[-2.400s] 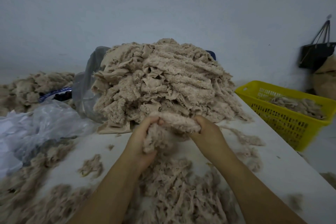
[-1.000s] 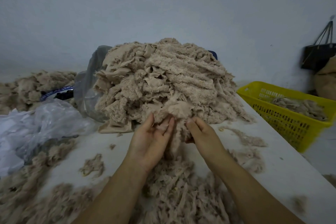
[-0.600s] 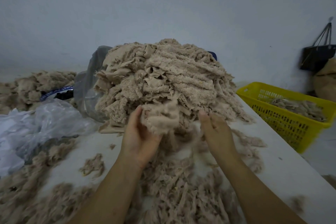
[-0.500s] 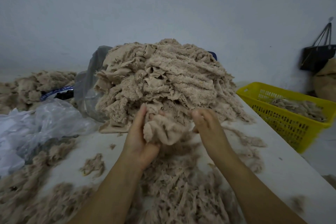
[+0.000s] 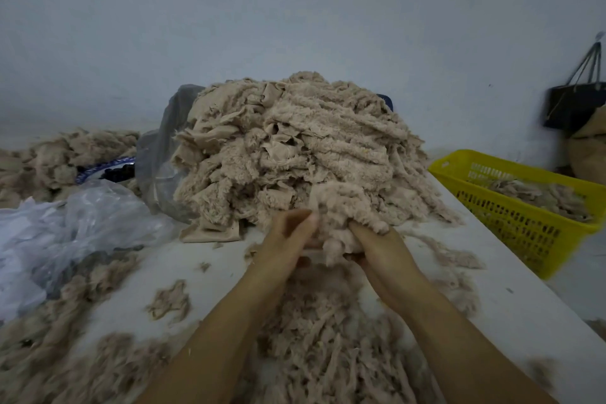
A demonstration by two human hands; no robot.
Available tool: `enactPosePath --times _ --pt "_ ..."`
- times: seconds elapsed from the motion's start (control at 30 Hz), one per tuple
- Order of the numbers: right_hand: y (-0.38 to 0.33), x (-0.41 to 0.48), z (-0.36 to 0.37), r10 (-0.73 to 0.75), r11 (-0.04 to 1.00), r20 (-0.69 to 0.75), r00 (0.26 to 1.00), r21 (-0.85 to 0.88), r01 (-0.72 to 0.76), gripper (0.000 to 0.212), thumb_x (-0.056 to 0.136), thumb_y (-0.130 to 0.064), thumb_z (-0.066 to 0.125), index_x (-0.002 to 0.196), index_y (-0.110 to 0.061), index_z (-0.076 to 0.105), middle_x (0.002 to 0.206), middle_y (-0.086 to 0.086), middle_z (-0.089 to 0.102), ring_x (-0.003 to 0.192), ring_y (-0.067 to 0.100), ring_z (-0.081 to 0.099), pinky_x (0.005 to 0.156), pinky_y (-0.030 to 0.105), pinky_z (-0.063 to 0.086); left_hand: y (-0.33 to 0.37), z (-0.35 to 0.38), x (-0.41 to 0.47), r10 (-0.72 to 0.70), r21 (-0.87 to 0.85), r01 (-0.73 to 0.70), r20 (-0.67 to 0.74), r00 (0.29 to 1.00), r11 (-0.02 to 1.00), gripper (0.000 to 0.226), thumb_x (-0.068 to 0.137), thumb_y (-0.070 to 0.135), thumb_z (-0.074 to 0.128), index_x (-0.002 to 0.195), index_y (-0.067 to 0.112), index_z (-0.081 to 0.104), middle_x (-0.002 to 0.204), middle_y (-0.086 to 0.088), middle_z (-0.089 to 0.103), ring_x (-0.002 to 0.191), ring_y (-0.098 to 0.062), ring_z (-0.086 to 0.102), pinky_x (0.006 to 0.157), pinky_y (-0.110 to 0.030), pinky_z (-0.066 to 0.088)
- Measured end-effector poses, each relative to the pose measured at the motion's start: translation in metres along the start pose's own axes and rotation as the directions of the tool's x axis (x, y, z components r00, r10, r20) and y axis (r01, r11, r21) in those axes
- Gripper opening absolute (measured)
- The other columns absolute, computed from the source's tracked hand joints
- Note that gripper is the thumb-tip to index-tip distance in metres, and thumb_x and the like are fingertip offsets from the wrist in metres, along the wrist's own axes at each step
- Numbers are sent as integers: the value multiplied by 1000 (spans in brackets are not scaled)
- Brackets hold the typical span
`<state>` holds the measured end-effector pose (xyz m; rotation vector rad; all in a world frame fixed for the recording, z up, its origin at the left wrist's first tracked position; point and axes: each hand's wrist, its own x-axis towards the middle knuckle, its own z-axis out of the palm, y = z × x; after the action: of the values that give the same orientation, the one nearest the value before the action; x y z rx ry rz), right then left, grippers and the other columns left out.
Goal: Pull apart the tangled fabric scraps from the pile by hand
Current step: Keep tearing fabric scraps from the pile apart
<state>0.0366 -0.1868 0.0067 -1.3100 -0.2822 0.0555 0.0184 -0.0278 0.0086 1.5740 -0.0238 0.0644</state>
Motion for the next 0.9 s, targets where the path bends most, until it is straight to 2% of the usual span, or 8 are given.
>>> enactPosePath --times 0.1,0.23,0.3,0.37,0.47,0.57,0.7,0.9 --pt "-1 -4 0 24 1000 -14 1000 16 -23 18 99 -16 55 108 -10 70 87 11 75 76 24 72 64 28 58 -6 7 -5 -60 174 33 153 986 984 40 74 71 64 98 40 70 85 14 74 73 -3 70 63 -22 51" --pt "-8 5 -14 59 998 -253 966 40 -50 28 97 -11 53 80 -16 74 73 1 73 62 10 68 60 27 52 -7 3 2 -30 273 29 -1 1000 962 23 95 49 58 85 31 70 81 3 72 61 -2 64 57 -23 49" --pt "-19 10 -36 -34 896 -394 919 396 202 26 101 -34 53 104 -16 70 96 0 73 76 8 71 69 28 55 -8 2 7 13 408 -4 -20 1000 913 18 98 42 57 88 32 67 86 6 68 64 1 63 56 -19 48" --pt "-18 12 -51 41 752 -467 883 596 280 67 90 -61 54 135 -12 50 124 4 60 92 15 73 74 28 58 -10 5 14 79 586 -82 32 996 806 12 100 35 54 106 33 65 110 11 61 79 -3 61 67 -22 48" --pt "6 14 -44 183 918 -404 897 395 -9 57 93 -56 53 131 -13 48 117 1 59 82 17 73 68 29 59 -16 13 31 98 774 -213 193 976 597 37 100 18 50 136 25 51 140 8 40 103 -8 54 89 -29 48" --pt "16 13 -26 139 990 -325 936 50 -130 26 97 -40 59 112 -18 60 87 -6 74 71 14 73 62 25 57 -20 19 46 77 895 -188 171 982 405 37 98 12 51 135 15 52 138 -7 43 123 -27 47 101 -36 42" --pt "21 10 -19 90 955 -230 969 -255 -150 23 100 -34 55 109 -17 66 85 2 74 78 16 73 67 25 56 -16 23 46 164 820 -156 77 983 551 22 102 12 47 99 1 65 104 -11 54 89 -21 53 73 -27 37" --pt "8 8 -12 356 934 -60 932 23 -356 38 99 -45 49 106 -15 71 107 4 75 103 18 68 94 37 54 3 36 -2 156 478 -310 335 929 821 18 101 25 55 86 27 66 95 19 63 85 12 57 73 -3 40"
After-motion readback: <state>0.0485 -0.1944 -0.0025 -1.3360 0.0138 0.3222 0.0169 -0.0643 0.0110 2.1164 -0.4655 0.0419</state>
